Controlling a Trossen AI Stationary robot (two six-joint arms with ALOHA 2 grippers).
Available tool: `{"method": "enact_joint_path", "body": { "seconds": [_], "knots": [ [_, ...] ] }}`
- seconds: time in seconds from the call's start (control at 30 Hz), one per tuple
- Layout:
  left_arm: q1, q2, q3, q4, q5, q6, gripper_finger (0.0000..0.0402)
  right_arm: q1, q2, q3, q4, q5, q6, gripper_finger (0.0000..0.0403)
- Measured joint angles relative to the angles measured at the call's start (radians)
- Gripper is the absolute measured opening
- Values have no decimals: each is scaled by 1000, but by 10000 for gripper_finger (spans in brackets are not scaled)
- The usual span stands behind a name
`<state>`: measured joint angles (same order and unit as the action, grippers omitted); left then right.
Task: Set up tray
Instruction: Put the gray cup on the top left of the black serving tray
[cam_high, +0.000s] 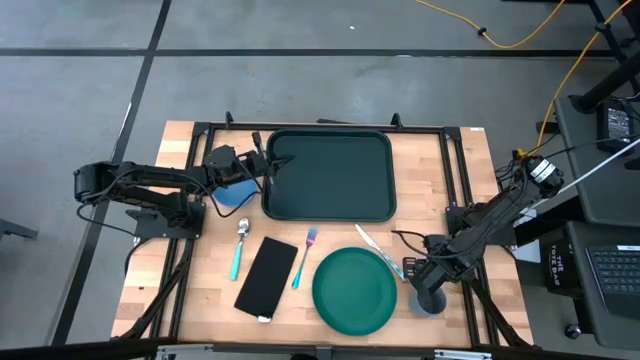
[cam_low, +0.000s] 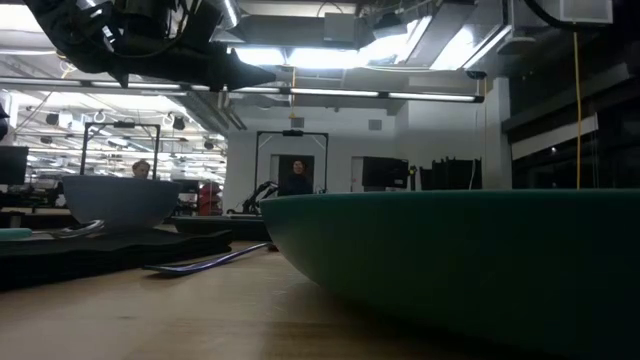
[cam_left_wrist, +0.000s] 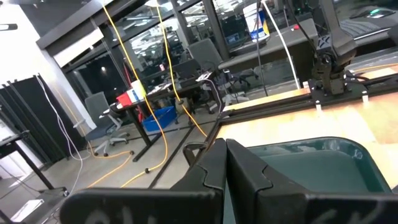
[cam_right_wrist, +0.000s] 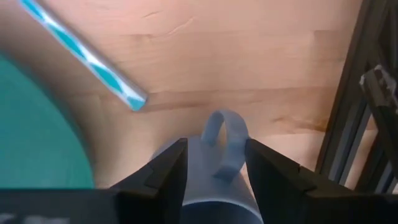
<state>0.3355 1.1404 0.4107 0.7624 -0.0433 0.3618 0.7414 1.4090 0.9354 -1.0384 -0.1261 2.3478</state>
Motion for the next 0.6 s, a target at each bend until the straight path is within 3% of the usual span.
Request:
{"method": "enact_joint_path", "body": {
  "seconds": [0.6],
  "knots": [
    [0,0,0,-2,0,0,4,0,0,44,-32,-23,27,165]
  ]
}}
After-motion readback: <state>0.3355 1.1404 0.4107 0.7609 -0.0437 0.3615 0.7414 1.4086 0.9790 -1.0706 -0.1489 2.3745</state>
